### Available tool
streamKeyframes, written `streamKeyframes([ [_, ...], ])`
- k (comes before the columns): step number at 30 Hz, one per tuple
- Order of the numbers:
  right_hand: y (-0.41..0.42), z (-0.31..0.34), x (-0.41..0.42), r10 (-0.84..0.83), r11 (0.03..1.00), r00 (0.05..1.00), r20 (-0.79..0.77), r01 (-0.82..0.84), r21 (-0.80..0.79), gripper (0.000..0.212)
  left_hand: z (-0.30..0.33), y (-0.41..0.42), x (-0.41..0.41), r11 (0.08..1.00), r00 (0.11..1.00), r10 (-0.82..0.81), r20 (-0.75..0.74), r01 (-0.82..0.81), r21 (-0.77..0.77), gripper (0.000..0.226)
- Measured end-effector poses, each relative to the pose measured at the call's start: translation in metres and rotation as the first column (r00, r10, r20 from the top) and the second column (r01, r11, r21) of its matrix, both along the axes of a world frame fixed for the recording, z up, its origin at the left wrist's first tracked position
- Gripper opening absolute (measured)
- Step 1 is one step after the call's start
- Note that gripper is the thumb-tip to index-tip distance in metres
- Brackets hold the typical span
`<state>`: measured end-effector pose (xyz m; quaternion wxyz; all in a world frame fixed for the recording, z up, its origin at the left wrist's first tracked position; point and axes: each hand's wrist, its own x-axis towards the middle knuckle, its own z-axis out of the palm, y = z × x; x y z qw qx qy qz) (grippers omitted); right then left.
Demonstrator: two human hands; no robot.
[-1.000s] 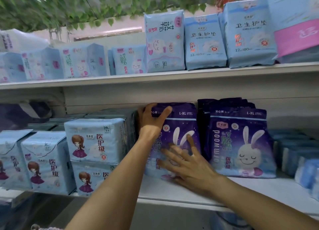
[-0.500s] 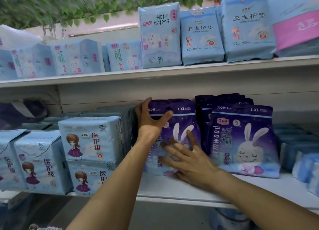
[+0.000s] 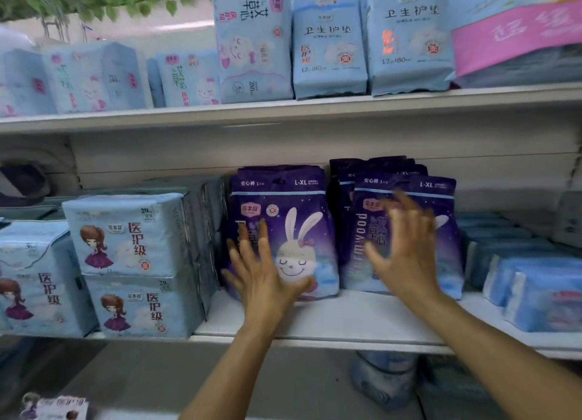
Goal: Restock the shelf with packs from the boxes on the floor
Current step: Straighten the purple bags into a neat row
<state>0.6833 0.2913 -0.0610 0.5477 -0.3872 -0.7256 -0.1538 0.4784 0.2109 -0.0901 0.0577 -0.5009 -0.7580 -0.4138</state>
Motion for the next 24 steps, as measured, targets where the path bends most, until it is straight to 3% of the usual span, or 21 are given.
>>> streamKeyframes([
  [2, 0.003, 0.010, 0.019, -0.108, 0.975, 0.955, -0.277, 0.047, -0.216, 0.104, 0.001, 0.003, 0.002, 0.998, 1.000, 0.026, -0.008, -0.027, -0.057, 0.146],
  [5, 0.024, 0.006, 0.046, -0.217, 0.866, 0.894, -0.391, -0.008, -0.500, 0.126, 0.001, 0.006, 0.004, 0.995, 0.999, 0.042, -0.002, -0.042, -0.089, 0.148],
  [7, 0.030, 0.001, 0.051, -0.165, 0.771, 0.865, -0.473, -0.187, -0.609, 0.126, 0.003, 0.007, 0.005, 0.994, 0.999, 0.041, 0.003, -0.040, -0.097, 0.147],
  [9, 0.029, 0.002, 0.047, -0.054, 0.710, 0.831, -0.553, -0.357, -0.606, 0.108, 0.003, 0.007, 0.005, 0.995, 0.999, 0.036, -0.001, -0.036, -0.096, 0.146],
  [11, 0.030, 0.005, 0.046, 0.022, 0.736, 0.869, -0.494, -0.349, -0.580, 0.099, 0.003, 0.007, 0.007, 0.994, 0.999, 0.033, -0.006, -0.034, -0.105, 0.146],
  [14, 0.034, 0.004, 0.052, 0.066, 0.767, 0.918, -0.391, -0.297, -0.569, 0.115, 0.003, 0.007, 0.008, 0.993, 0.999, 0.032, -0.020, -0.035, -0.116, 0.146],
  [19, 0.036, -0.015, 0.058, -0.040, 0.823, 0.967, -0.253, -0.112, -0.557, 0.140, 0.005, 0.005, 0.009, 0.993, 0.998, 0.044, -0.034, -0.047, -0.106, 0.146],
  [24, 0.038, -0.020, 0.059, 0.016, 0.774, 0.993, -0.113, -0.084, -0.628, 0.144, 0.005, 0.005, 0.012, 0.992, 0.996, 0.055, -0.068, -0.062, -0.109, 0.150],
])
